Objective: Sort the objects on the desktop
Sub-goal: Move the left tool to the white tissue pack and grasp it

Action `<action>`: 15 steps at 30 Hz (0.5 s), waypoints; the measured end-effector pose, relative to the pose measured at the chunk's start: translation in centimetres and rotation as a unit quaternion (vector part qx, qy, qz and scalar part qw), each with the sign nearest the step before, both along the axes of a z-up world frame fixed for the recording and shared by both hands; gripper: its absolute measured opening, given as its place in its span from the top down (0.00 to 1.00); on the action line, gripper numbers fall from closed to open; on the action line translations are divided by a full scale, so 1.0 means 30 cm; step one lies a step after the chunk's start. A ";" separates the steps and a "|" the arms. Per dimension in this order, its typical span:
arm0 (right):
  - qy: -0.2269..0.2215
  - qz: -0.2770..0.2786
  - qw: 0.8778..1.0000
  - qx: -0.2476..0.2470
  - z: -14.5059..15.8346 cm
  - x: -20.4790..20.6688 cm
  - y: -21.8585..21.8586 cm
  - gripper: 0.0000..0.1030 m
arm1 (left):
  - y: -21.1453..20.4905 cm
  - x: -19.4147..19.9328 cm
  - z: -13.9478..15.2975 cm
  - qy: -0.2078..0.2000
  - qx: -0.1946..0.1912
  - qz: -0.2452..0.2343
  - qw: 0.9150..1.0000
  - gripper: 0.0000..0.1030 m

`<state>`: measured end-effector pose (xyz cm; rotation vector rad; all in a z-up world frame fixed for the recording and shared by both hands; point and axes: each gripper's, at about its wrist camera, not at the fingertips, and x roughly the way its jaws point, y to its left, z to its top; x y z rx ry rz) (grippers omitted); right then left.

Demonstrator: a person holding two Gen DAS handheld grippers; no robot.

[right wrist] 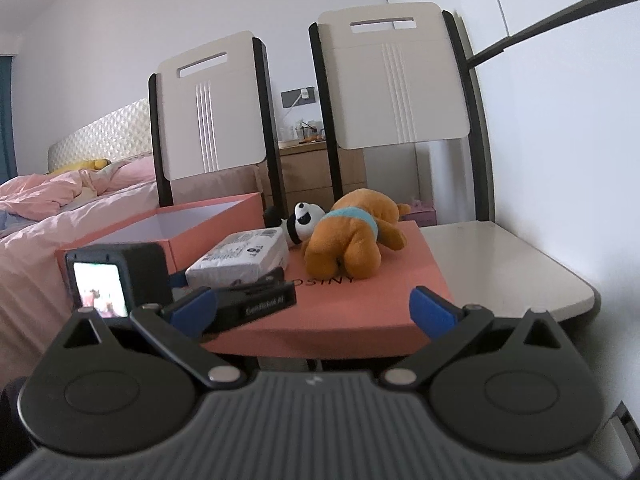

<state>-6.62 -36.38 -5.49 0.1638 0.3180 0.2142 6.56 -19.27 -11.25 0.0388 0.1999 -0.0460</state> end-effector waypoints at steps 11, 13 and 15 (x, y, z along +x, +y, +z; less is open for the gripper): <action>0.022 -0.010 1.000 -0.006 -0.027 -0.023 0.016 0.00 | 0.040 0.003 0.027 0.005 -0.016 -0.021 1.000 0.13; 0.024 -0.008 1.000 -0.007 -0.028 -0.019 0.027 0.00 | 0.053 -0.005 0.035 0.004 -0.015 -0.025 1.000 0.13; 0.026 -0.006 1.000 -0.005 -0.032 -0.013 0.037 0.00 | 0.071 -0.011 0.046 0.004 -0.019 -0.033 0.999 0.13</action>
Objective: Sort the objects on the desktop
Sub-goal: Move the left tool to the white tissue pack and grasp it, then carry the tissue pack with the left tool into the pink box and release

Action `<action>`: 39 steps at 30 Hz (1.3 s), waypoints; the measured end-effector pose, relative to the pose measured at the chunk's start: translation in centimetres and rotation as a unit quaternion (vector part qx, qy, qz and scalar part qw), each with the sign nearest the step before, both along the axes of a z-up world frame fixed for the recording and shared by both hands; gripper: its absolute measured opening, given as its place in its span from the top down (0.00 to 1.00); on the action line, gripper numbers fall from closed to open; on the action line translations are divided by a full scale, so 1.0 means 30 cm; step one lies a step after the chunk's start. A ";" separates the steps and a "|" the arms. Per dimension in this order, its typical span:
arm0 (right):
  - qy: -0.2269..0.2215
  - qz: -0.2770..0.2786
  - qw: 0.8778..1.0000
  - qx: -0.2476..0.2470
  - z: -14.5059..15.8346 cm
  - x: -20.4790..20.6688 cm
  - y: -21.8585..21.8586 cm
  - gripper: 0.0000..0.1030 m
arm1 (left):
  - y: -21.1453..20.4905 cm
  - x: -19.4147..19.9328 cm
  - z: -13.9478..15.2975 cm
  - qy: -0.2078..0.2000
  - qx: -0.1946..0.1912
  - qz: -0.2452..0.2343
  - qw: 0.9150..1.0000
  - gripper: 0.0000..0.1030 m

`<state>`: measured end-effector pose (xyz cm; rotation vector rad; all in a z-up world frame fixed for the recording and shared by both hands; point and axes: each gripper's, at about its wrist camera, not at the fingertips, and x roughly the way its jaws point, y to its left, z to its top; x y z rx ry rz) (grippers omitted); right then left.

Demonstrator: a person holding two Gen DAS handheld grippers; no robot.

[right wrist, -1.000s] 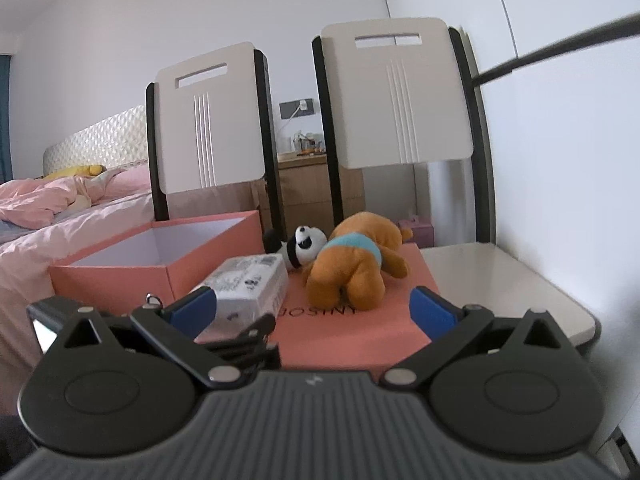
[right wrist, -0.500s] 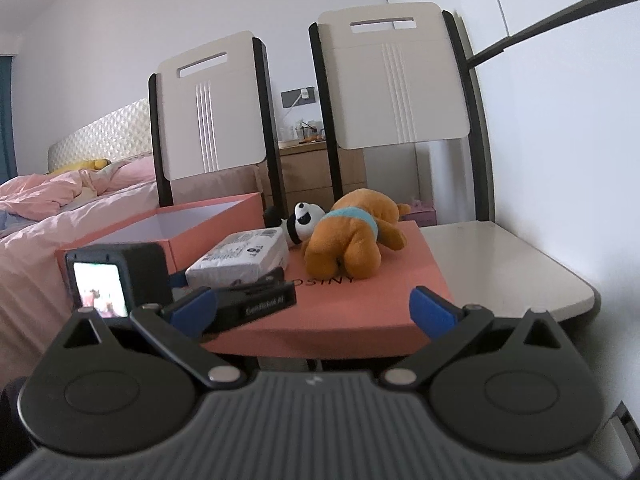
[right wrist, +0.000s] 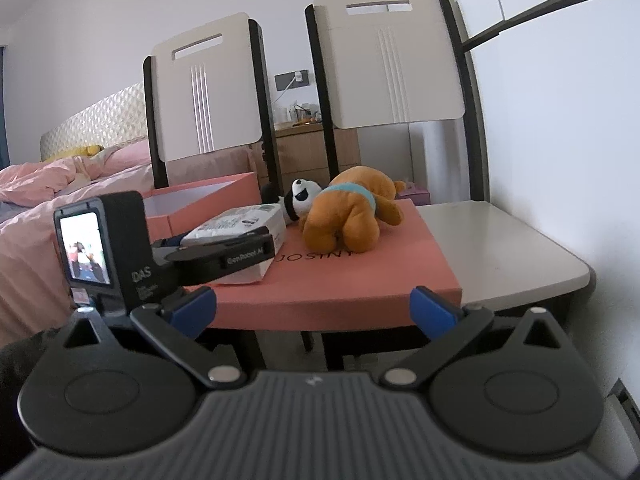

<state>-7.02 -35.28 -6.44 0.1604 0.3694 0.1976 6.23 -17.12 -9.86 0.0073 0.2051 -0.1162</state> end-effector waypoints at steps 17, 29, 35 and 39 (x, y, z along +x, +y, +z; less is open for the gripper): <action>0.024 0.018 1.000 0.007 -0.050 0.063 0.114 0.00 | 0.087 -0.073 0.128 -0.057 0.001 -0.051 0.997 0.16; 0.037 0.032 0.999 0.016 -0.095 0.094 0.170 0.00 | 0.164 -0.058 0.264 -0.121 0.008 -0.032 0.992 0.16; 0.041 0.025 0.999 0.021 -0.114 0.100 0.176 0.00 | 0.259 -0.007 0.293 -0.121 0.015 0.006 0.993 0.16; 0.044 0.025 0.998 0.027 -0.125 0.108 0.195 0.00 | 0.321 0.061 0.263 -0.099 0.026 0.021 0.995 0.15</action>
